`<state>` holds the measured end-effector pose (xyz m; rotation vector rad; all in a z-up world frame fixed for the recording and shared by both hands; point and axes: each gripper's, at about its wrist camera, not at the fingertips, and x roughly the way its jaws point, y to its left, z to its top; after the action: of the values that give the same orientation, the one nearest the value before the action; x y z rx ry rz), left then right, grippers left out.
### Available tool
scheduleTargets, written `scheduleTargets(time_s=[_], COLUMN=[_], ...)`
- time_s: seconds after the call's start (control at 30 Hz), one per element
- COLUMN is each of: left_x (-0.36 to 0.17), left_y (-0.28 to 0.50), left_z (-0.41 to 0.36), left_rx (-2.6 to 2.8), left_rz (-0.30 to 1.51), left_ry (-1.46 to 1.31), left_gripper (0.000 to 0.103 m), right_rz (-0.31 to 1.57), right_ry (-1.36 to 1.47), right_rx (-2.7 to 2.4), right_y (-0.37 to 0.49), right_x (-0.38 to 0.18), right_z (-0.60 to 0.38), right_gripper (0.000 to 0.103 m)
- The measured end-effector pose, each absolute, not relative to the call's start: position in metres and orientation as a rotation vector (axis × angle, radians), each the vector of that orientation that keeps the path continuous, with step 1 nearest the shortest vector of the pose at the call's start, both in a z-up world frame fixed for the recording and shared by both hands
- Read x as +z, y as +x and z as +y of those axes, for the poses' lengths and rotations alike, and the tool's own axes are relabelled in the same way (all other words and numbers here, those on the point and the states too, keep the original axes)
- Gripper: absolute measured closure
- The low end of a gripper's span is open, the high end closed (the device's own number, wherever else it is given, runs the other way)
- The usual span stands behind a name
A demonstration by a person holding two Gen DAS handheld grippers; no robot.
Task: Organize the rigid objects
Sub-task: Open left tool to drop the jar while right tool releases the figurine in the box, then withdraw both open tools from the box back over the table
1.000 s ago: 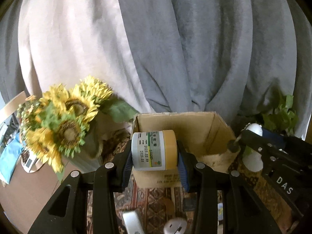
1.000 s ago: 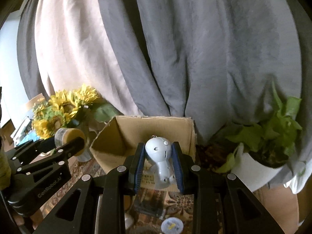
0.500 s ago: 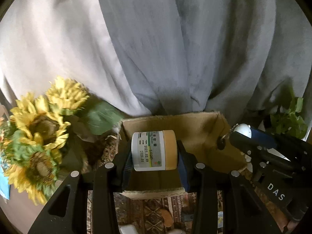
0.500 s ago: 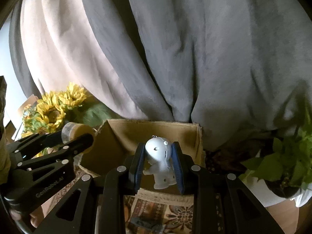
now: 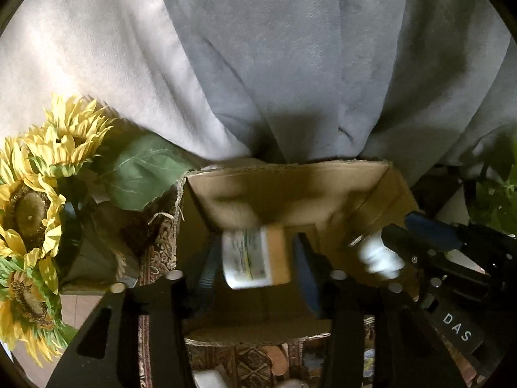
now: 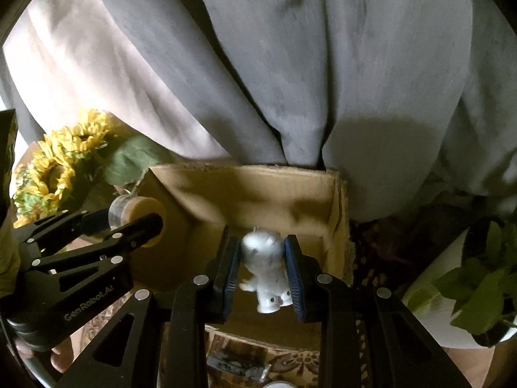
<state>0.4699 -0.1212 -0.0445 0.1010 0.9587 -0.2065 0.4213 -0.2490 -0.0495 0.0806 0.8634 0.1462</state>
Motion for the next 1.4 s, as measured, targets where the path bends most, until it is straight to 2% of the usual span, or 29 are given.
scheduleTargets(time_s=[0.1,0.2,0.33,0.4,0.57,0.93,1.1,1.4], left_x=[-0.041,-0.033,-0.022,-0.017,0.001,0.025,0.023,0.012], left_y=[0.464,0.455,0.438,0.431,0.403,0.341,0.317,0.283], left_z=[-0.12,-0.117,-0.111,-0.108,-0.101,-0.09,-0.085,-0.08], left_rx=[-0.193,-0.18,-0.168,-0.157,-0.132,-0.079,-0.059,-0.08], left_rz=[0.94,0.907,0.859,0.834,0.745,0.571,0.548,0.55], left_ry=[0.1,0.108,0.094,0.089,0.093,0.138,0.146,0.126], left_gripper=[0.042,0.039,0.031,0.027,0.016,0.001,0.0,0.0], right_rz=[0.874,0.856,0.795,0.753,0.669,0.578,0.559,0.567], right_ry=[0.084,0.084,0.078,0.074,0.064,0.06,0.041,0.024], right_rx=[0.137,0.123,0.098,0.079,0.037,0.005,-0.009,-0.025], right_y=[0.423,0.42,0.405,0.396,0.37,0.312,0.29,0.259], right_x=[-0.053,-0.051,-0.041,-0.033,-0.011,0.011,0.009,-0.005], right_z=[-0.253,-0.254,-0.254,-0.254,-0.255,-0.249,-0.247,-0.246], right_gripper=[0.062,0.058,0.049,0.041,0.031,0.025,0.02,0.019])
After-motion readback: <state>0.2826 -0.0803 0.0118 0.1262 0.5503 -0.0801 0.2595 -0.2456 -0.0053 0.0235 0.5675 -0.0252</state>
